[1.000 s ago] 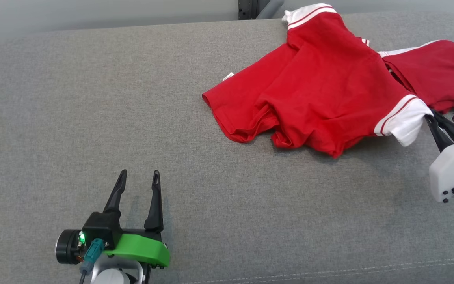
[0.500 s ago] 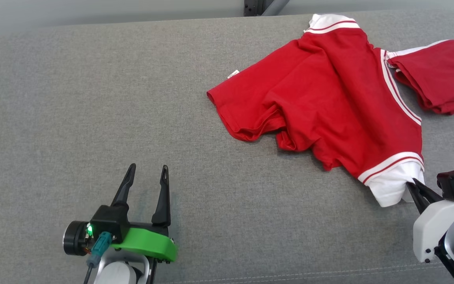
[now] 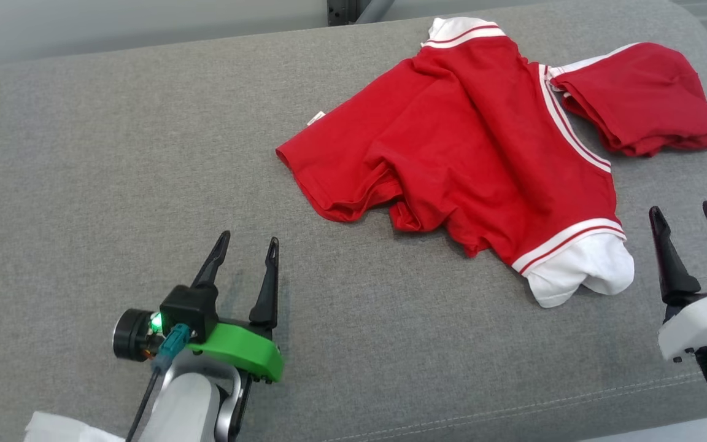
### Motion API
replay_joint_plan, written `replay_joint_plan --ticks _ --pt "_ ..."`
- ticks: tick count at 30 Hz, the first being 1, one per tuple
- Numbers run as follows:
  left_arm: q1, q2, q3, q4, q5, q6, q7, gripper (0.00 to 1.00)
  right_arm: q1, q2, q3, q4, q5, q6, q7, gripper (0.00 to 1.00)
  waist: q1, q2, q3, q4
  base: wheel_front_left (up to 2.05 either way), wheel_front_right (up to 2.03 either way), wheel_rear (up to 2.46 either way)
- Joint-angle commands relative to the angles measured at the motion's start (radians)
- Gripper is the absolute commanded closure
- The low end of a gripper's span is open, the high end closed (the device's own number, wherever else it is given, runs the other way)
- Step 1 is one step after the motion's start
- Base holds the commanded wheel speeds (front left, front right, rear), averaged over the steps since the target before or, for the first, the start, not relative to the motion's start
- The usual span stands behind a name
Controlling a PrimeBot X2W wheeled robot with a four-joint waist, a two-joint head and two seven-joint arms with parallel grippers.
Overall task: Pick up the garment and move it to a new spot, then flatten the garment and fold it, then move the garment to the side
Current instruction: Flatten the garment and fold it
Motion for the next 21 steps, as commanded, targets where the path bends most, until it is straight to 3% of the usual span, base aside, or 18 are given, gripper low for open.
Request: replay_joint_plan --ticks 1,9,21 --pt "-0.033 0.003 -0.005 0.016 -0.004 -0.007 0.000 0.00 -0.015 0.011 0.000 -0.003 -0.010 -0.001 -0.017 0.00 0.0000 -0.0001 0.009 -0.016 0.00 0.00 0.00" --pt "-0.245 0.003 -0.071 0.255 -0.067 -0.025 0.007 0.00 -0.073 0.073 0.041 0.015 -0.049 -0.001 -0.126 0.00 0.0000 -0.0001 0.059 -0.059 0.00 0.00 0.00" --pt "-0.539 0.005 -0.066 0.622 -0.136 0.000 0.064 0.00 -0.144 0.083 0.112 0.074 -0.050 -0.001 -0.214 0.00 0.0000 -0.0001 0.155 -0.141 0.00 0.00 0.00"
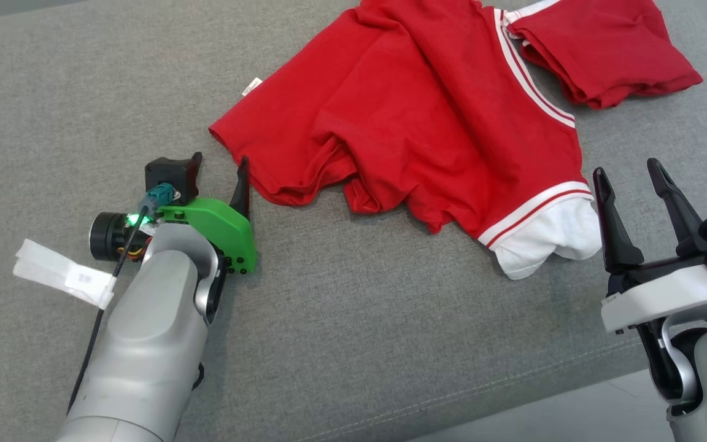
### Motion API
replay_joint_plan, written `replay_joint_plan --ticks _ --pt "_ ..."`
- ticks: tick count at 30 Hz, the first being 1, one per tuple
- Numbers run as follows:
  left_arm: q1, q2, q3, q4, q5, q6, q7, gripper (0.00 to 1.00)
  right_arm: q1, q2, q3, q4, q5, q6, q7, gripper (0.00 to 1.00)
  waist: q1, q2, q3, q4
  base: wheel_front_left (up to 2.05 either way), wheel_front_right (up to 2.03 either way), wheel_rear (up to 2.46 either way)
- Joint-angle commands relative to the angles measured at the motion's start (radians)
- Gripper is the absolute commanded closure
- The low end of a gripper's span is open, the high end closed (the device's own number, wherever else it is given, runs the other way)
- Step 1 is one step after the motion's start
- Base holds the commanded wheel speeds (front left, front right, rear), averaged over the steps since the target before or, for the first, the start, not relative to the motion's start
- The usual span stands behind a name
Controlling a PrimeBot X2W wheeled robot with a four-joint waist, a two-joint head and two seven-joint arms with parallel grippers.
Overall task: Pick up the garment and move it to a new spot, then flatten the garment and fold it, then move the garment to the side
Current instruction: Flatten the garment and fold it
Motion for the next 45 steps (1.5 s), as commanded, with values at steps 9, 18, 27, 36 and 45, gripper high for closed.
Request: replay_joint_plan --ticks 9,18,27,36,45 --pt "-0.082 0.004 -0.041 0.097 -0.097 -0.033 -0.013 0.34 -0.026 0.009 0.005 0.043 -0.006 -0.001 -0.044 0.00 0.0000 -0.0001 0.047 -0.045 0.00 0.00 0.00" --pt "-0.125 0.005 -0.191 0.077 -0.121 -0.016 -0.040 1.00 -0.027 0.009 -0.007 0.058 -0.011 -0.001 -0.056 0.00 0.0000 -0.0001 0.038 -0.021 0.00 0.00 0.00" --pt "-0.252 0.093 -0.207 0.042 -0.034 0.066 -0.068 1.00 -0.017 0.027 -0.029 0.036 -0.026 -0.001 -0.068 0.00 0.0000 -0.0001 0.066 0.022 0.00 0.00 0.00" --pt "-0.412 0.179 -0.212 -0.042 0.062 0.125 -0.067 1.00 -0.062 0.034 0.007 0.045 -0.016 -0.001 -0.079 0.00 0.0000 -0.0001 0.134 -0.030 0.00 0.00 0.00" --pt "-0.520 0.169 -0.242 0.005 0.119 0.146 -0.067 1.00 -0.090 0.038 0.024 0.070 -0.011 -0.001 -0.100 0.00 0.0000 -0.0001 0.197 -0.111 0.00 0.00 0.00"
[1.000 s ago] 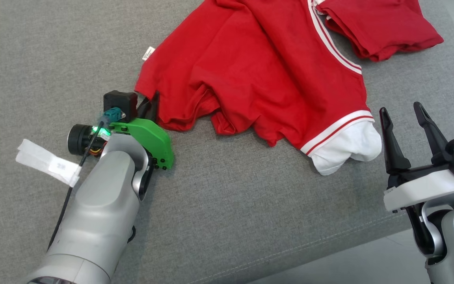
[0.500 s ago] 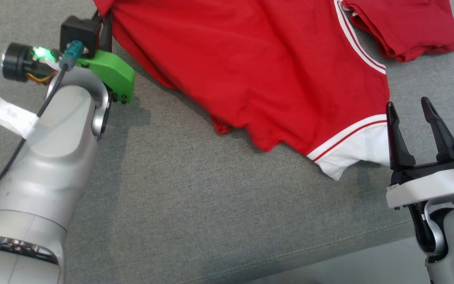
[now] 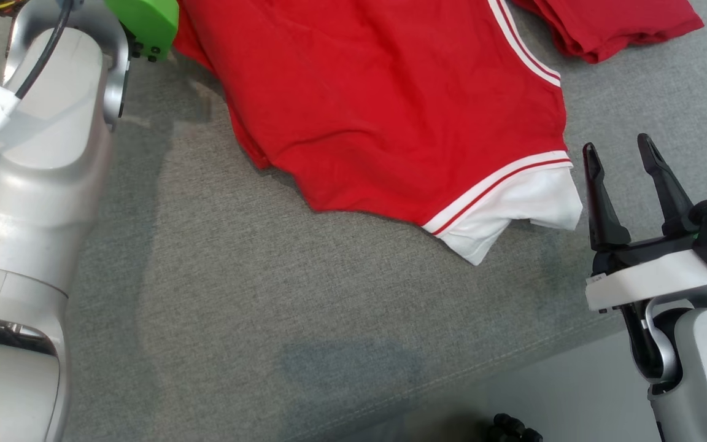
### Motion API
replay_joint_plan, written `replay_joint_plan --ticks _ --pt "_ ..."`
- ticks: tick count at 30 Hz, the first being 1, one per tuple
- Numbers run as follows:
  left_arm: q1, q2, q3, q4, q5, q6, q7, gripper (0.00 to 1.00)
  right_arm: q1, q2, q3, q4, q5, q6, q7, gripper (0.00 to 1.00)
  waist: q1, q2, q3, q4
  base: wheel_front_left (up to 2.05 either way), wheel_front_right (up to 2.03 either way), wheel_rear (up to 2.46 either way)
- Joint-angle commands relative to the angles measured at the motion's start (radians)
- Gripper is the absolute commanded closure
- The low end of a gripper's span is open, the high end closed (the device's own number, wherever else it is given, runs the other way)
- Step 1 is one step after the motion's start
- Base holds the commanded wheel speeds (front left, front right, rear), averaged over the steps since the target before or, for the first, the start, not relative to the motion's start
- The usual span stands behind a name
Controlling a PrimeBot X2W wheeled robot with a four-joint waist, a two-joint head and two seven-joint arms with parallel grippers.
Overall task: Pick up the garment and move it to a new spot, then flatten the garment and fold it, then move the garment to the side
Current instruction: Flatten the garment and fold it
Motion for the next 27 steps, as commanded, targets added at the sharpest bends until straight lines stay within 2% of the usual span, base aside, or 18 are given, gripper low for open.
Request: replay_joint_plan --ticks 1,3,4,9,14,21,27 --pt "-0.009 -0.012 -0.002 0.016 0.001 0.003 -0.002 1.00 -0.013 0.005 0.003 0.006 0.002 -0.001 -0.009 0.00 0.0000 0.0000 0.034 -0.036 0.00 0.00 0.00" --pt "-0.003 -0.023 -0.002 0.016 0.001 -0.003 -0.002 0.09 -0.015 0.010 0.002 0.010 0.000 -0.001 -0.014 0.00 0.0000 0.0000 0.037 -0.037 0.00 0.00 0.00" --pt "0.009 -0.027 0.001 0.016 -0.005 -0.007 -0.002 0.00 -0.016 0.011 0.001 0.013 0.003 -0.001 -0.014 0.00 0.0000 0.0000 0.037 -0.034 0.00 0.00 0.00" --pt "0.055 -0.041 0.024 0.001 -0.023 -0.008 -0.001 0.00 -0.020 0.013 -0.001 0.021 0.004 -0.001 -0.022 0.00 0.0000 0.0000 0.023 -0.008 0.00 0.00 0.00" --pt "0.147 -0.067 0.053 -0.071 -0.048 -0.026 -0.001 0.00 -0.017 0.007 -0.005 0.032 -0.003 -0.001 -0.021 0.00 0.0000 0.0000 -0.018 0.051 0.00 0.00 0.00" --pt "0.363 -0.118 0.076 -0.190 -0.078 -0.046 -0.001 0.00 0.018 0.000 -0.006 0.039 -0.004 -0.001 -0.007 0.00 0.0000 0.0000 -0.123 0.138 0.00 0.00 0.00" --pt "0.549 -0.155 0.074 -0.239 -0.111 -0.053 -0.001 0.00 0.047 -0.002 0.011 0.038 0.006 -0.001 0.011 0.00 0.0000 0.0000 -0.191 0.179 0.00 0.00 0.00"
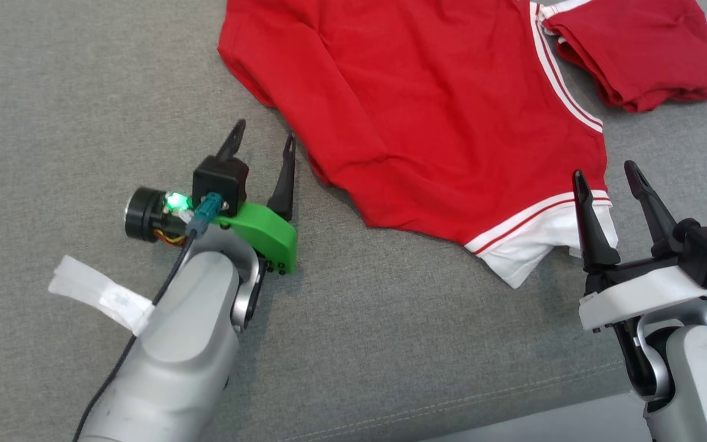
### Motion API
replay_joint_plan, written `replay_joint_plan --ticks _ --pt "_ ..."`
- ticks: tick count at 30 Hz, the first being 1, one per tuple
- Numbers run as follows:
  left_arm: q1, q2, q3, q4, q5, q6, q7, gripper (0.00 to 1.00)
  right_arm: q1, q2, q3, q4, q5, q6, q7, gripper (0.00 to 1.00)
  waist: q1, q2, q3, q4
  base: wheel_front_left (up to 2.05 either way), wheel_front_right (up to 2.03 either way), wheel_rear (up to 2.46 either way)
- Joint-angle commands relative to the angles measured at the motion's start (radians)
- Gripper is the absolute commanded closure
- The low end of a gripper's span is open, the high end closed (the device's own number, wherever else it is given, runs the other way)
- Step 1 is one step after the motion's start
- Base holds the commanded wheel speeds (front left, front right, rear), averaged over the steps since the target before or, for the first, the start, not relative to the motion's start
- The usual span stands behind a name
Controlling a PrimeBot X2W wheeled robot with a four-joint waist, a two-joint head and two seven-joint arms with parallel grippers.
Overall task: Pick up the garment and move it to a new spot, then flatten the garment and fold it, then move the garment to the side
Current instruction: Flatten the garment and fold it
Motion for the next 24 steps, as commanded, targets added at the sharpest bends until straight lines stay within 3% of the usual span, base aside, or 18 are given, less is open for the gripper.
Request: replay_joint_plan --ticks 1,8,24 --pt "0.033 -0.007 -0.003 -0.004 -0.012 -0.006 0.000 0.00 0.018 -0.005 -0.003 0.000 0.001 -0.001 0.005 0.00 0.0000 0.0000 -0.066 0.057 0.00 0.00 0.00" --pt "0.113 -0.017 -0.079 0.037 -0.063 -0.032 0.000 0.00 0.035 -0.002 0.002 -0.008 0.009 -0.001 0.013 0.00 0.0000 0.0000 -0.083 0.042 0.00 0.00 0.00" --pt "-0.033 -0.016 -0.229 0.212 -0.152 -0.015 0.002 0.00 0.019 0.010 0.007 -0.002 0.019 -0.001 -0.002 0.00 0.0000 0.0000 -0.032 -0.086 0.00 0.00 0.00"
